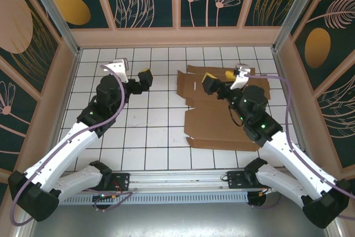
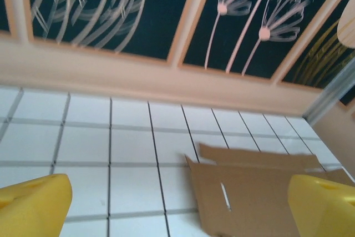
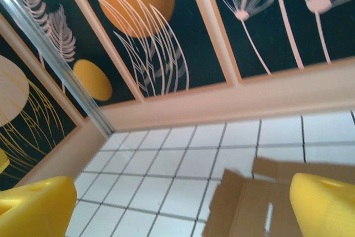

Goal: Fold the paper box

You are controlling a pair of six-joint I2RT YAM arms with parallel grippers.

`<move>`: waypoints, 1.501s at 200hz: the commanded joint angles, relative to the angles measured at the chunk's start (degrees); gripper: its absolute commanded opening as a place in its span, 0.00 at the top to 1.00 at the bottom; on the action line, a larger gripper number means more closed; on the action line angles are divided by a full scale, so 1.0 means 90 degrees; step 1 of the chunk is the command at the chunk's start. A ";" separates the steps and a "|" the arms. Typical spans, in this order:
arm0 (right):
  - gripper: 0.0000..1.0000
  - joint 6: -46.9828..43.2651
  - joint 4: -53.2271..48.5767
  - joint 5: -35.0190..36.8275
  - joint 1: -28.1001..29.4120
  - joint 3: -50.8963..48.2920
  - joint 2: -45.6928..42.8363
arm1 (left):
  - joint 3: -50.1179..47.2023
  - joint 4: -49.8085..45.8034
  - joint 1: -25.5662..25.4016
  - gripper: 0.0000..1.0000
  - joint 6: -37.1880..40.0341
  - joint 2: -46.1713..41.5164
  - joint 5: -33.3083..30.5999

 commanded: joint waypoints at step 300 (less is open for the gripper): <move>0.87 0.1946 -0.0994 -0.0757 -0.0951 -0.1461 0.4056 | 0.2048 -0.1136 -0.0869 1.00 -0.1724 0.6771 0.2427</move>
